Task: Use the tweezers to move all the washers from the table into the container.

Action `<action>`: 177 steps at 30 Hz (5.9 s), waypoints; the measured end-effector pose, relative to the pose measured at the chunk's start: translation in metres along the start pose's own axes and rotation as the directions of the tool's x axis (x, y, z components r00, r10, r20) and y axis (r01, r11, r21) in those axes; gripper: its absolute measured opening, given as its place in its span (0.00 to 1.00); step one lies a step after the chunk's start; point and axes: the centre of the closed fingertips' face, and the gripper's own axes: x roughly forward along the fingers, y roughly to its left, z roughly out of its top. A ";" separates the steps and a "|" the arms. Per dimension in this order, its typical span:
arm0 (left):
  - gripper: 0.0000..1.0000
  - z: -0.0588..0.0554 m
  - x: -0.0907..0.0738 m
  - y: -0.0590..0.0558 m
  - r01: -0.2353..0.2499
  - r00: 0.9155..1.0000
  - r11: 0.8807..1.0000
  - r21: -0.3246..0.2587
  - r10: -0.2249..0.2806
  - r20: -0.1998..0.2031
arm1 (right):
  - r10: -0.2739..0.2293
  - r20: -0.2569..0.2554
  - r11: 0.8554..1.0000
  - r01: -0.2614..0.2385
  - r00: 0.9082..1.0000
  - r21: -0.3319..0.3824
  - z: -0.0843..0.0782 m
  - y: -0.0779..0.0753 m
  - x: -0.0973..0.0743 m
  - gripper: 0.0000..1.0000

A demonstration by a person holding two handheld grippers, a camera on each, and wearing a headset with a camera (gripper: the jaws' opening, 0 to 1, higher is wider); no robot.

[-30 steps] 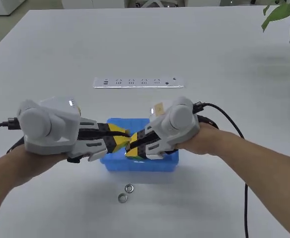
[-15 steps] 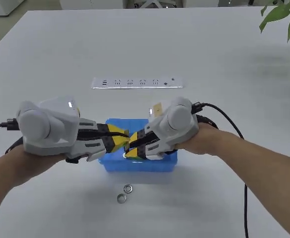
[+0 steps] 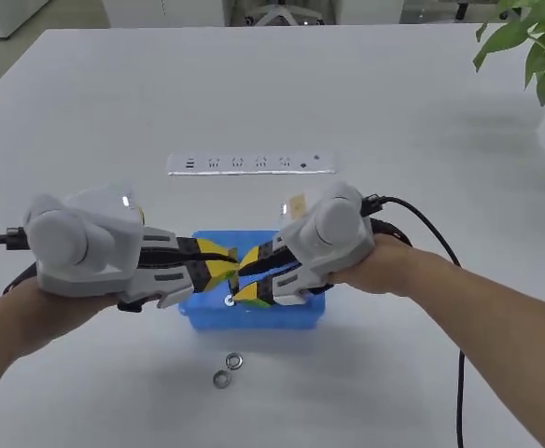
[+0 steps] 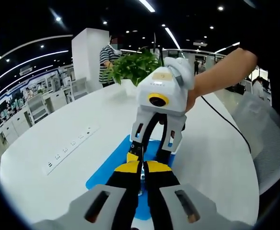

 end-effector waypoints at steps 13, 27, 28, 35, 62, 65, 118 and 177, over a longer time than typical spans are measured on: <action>0.07 0.013 -0.012 -0.003 -0.007 1.000 1.000 0.010 0.007 0.014 | -0.052 -0.015 0.998 0.053 0.999 0.032 0.008 0.003 -0.024 0.31; 0.06 0.024 -0.029 -0.012 -0.028 1.000 1.000 0.006 0.027 0.009 | -0.143 -0.028 0.983 0.145 0.989 0.109 0.012 0.008 -0.056 0.45; 0.06 0.025 -0.030 -0.013 -0.029 1.000 1.000 0.005 0.029 0.011 | -0.151 -0.030 0.982 0.153 0.988 0.108 0.013 0.009 -0.059 0.45; 0.06 0.030 -0.040 -0.018 -0.038 0.999 0.999 0.007 0.038 0.014 | -0.201 -0.043 0.966 0.205 0.979 0.158 0.009 0.013 -0.075 0.52; 0.06 0.021 -0.057 -0.053 -0.020 1.000 1.000 -0.009 0.020 0.024 | -0.317 -0.072 0.901 0.324 0.946 0.288 -0.003 0.041 -0.100 0.82; 0.07 0.018 -0.058 -0.057 -0.014 0.999 1.000 -0.013 0.015 0.029 | -0.326 -0.069 0.894 0.331 0.943 0.300 -0.004 0.045 -0.101 0.85; 0.07 -0.020 -0.041 -0.084 0.021 0.999 0.998 -0.054 -0.019 0.027 | -0.312 0.075 0.908 0.274 0.947 0.318 -0.012 0.107 -0.082 0.96; 0.07 -0.026 -0.042 -0.088 0.107 0.994 0.994 -0.003 -0.107 -0.023 | 0.015 0.089 1.000 -0.016 0.996 0.002 0.022 0.104 -0.003 0.21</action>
